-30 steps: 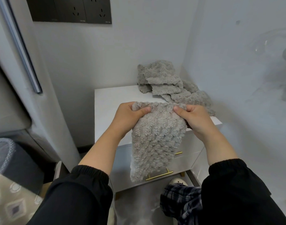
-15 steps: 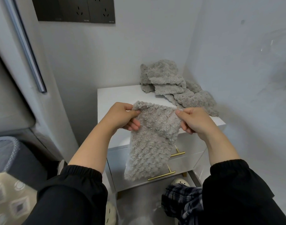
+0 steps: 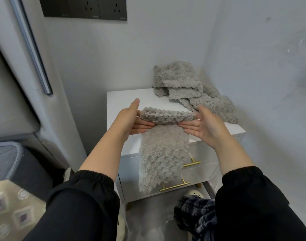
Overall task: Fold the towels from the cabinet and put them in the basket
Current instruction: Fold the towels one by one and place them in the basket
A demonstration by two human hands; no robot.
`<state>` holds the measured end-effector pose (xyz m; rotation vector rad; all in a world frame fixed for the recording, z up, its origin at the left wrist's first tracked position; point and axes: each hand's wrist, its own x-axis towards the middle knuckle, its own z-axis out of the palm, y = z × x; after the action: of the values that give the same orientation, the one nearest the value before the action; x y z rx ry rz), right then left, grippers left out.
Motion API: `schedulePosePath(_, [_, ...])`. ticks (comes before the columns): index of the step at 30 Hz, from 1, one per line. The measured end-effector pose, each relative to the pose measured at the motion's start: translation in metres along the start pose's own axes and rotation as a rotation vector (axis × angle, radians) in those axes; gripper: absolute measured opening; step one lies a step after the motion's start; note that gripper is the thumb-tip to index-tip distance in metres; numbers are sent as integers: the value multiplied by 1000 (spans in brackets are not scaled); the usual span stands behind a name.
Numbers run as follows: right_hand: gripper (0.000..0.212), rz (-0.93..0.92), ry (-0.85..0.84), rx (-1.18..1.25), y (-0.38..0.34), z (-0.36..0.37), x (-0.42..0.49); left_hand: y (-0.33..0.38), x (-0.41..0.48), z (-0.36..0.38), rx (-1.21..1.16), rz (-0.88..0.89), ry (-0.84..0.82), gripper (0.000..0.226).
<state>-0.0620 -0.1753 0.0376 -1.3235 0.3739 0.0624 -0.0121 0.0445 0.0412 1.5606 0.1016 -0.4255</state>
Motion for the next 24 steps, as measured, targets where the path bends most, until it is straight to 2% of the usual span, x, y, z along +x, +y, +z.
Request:
schedulePosePath(2, [43,-63,81,-5,2,2,4,-1,3,4,-4,20,47,48])
schedulePosePath(4, [24,-149,165,-7,3,6,7,0,7,8,-36,69,112,29])
schedulePosePath(6, [10,-224,189,-21,2,9,10,1,10,11,-56,138,146,14])
schedulePosePath(7, [11,-259,186,-46,3,9,12,1,11,11,-59,169,138,11])
schedulePosePath(10, [17,-328,180,-161,5,10,15,-1,13,11,-21,219,116,19])
schedulePosePath(13, [21,-344,182,-310,10,8,18,-10,17,8,79,182,120,22])
schedulePosePath(20, [15,-201,152,-485,15,5,19,-20,22,5,380,139,136,25])
schedulePosePath(24, [16,-272,223,-781,25,7,24,-24,28,8,493,168,168,24])
